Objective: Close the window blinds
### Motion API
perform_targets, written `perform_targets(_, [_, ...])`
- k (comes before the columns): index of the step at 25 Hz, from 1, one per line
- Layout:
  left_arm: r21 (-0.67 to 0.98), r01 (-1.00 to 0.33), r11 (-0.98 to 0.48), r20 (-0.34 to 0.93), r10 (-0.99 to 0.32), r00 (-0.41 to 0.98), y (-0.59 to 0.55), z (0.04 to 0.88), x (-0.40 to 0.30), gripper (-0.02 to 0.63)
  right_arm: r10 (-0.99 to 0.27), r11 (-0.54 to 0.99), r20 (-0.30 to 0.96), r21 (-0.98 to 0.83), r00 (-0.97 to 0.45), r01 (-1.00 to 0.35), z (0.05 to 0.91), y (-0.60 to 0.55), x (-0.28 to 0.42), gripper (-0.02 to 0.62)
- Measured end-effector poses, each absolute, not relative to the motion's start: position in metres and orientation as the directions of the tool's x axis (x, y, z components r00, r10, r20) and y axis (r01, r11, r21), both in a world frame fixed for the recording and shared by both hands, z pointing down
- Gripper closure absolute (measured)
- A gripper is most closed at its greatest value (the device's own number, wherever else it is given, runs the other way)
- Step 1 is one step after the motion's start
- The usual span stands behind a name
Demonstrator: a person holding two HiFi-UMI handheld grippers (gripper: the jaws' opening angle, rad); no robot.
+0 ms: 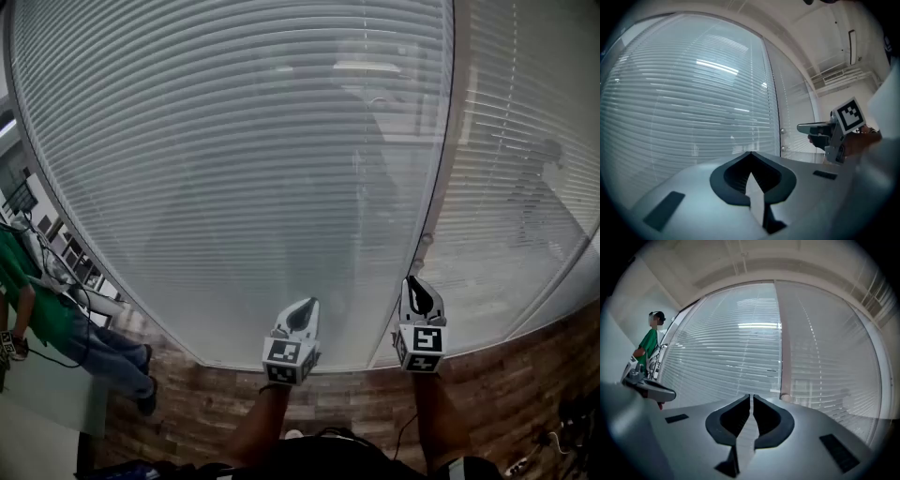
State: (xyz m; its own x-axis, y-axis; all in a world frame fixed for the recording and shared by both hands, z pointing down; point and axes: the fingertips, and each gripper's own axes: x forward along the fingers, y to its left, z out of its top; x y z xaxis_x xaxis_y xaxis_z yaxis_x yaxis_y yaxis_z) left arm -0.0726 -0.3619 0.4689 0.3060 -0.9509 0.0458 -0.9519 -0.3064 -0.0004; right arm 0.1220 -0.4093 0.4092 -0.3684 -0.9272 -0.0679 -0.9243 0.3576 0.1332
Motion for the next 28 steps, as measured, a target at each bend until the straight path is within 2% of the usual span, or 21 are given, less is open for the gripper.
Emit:
perform_targets(3, [0.018, -0.966, -0.257, 0.049, -0.965, 0.258, -0.350, 0.464, -0.072, 0.611, -0.932, 0.350, -0.070, 0.088, -0.356, -0.933, 0.413, -0.403, 0.126, 0.592])
perform_targets(11, [-0.017, -0.991, -0.133, 0.067, -0.989, 0.131, -0.323, 0.472, -0.102, 0.611, -0.922, 0.383, -0.004, 0.124, -0.387, -0.915, 0.424, -0.374, 0.104, 0.592])
perform_targets(21, [-0.052, -0.988, -0.148, 0.055, -0.988, 0.146, -0.274, 0.457, -0.124, 0.611, -0.914, 0.404, 0.012, 0.118, -0.406, -0.907, 0.428, -0.314, 0.060, 0.592])
perform_targets(28, [-0.014, -0.986, -0.168, 0.062, -0.984, 0.167, -0.228, 0.438, -0.156, 0.611, -0.920, 0.392, 0.010, 0.046, -0.392, -0.919, 0.417, -0.272, 0.021, 0.592])
